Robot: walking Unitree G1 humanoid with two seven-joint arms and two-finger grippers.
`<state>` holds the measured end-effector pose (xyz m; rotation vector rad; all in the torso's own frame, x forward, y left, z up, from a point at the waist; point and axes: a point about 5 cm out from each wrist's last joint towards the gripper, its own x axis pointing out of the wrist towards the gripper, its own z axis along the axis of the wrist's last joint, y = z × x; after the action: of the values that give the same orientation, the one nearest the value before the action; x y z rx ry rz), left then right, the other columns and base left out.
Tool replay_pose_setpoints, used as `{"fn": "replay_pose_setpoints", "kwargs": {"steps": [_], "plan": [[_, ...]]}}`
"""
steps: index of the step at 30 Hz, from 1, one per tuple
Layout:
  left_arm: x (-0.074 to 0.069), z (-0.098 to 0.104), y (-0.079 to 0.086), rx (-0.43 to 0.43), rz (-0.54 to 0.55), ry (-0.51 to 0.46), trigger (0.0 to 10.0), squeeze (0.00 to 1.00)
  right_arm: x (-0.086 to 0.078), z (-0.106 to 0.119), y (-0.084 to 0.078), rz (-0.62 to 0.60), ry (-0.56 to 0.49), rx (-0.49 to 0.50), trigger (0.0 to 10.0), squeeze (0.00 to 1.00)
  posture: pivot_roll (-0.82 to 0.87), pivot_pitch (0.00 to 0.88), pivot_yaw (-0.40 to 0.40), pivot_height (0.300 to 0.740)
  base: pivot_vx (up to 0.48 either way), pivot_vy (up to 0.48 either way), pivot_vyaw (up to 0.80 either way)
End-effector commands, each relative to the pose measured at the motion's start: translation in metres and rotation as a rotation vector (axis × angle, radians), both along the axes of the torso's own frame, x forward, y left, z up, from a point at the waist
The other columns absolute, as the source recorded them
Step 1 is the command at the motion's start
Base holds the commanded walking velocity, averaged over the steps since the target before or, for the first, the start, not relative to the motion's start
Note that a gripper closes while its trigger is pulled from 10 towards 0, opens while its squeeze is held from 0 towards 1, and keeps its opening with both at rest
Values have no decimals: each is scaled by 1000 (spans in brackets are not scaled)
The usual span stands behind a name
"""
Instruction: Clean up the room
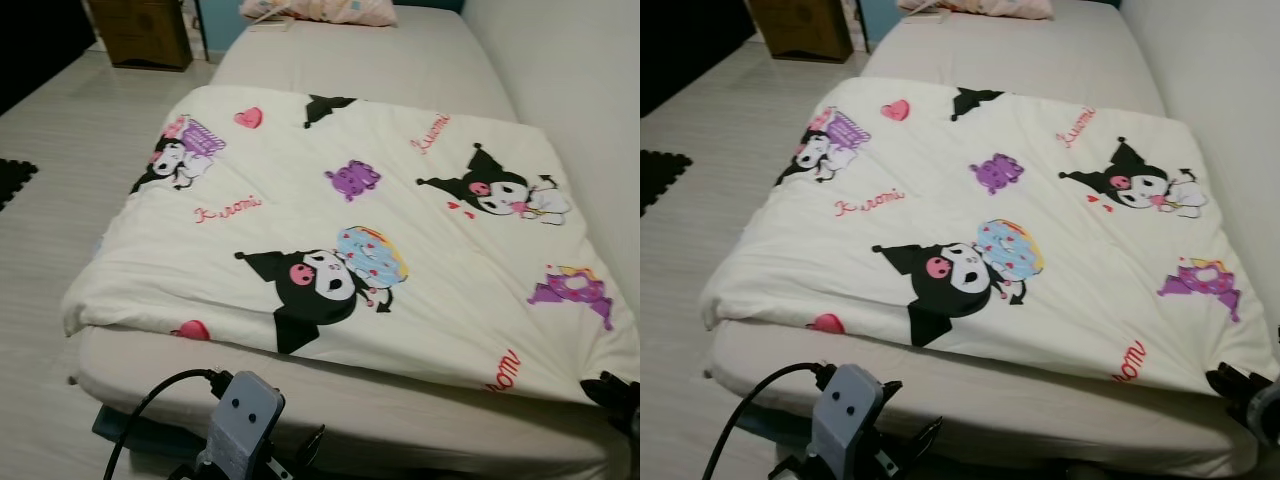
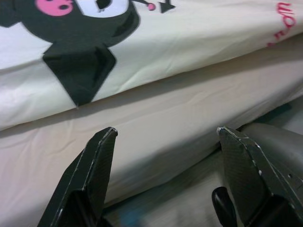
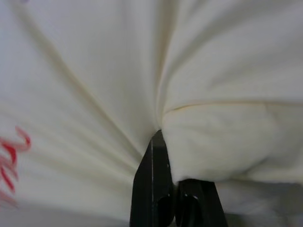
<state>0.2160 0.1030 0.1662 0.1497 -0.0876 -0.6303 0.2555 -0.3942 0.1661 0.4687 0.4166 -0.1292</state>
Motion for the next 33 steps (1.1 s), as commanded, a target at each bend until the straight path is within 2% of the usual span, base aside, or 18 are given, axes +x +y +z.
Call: {"fn": "replay_pose_setpoints", "kwargs": {"steps": [1,7,12,15,21,27,33], "plan": [[-6,-5,-1,16,-18,29,10000,0,-29,-23,-17,-34,192,-49,0,0,129,480,-27,547,0,0,0],[-6,-5,-2,16,-26,34,10000,0,-47,-25,-21,167,305,-160,0,0,130,479,-23,547,0,0,0],[-6,-5,-2,18,-27,34,10000,0,-54,-27,-22,244,357,-201,0,0,128,481,-23,547,0,0,0],[-7,-6,-2,22,-29,37,10000,0,-64,-33,-23,331,444,-262,0,0,128,481,-23,547,0,0,0],[-7,-6,-2,22,-30,37,10000,0,-68,-37,-28,332,480,-304,0,0,132,481,-23,547,0,0,0],[-8,-6,-2,25,-30,38,10000,0,-72,-38,-48,250,536,-461,0,0,132,481,-22,547,0,0,0],[-9,-6,-2,25,-33,40,10000,0,-76,-39,-53,268,575,-509,0,0,136,479,-20,547,0,0,0]]}}
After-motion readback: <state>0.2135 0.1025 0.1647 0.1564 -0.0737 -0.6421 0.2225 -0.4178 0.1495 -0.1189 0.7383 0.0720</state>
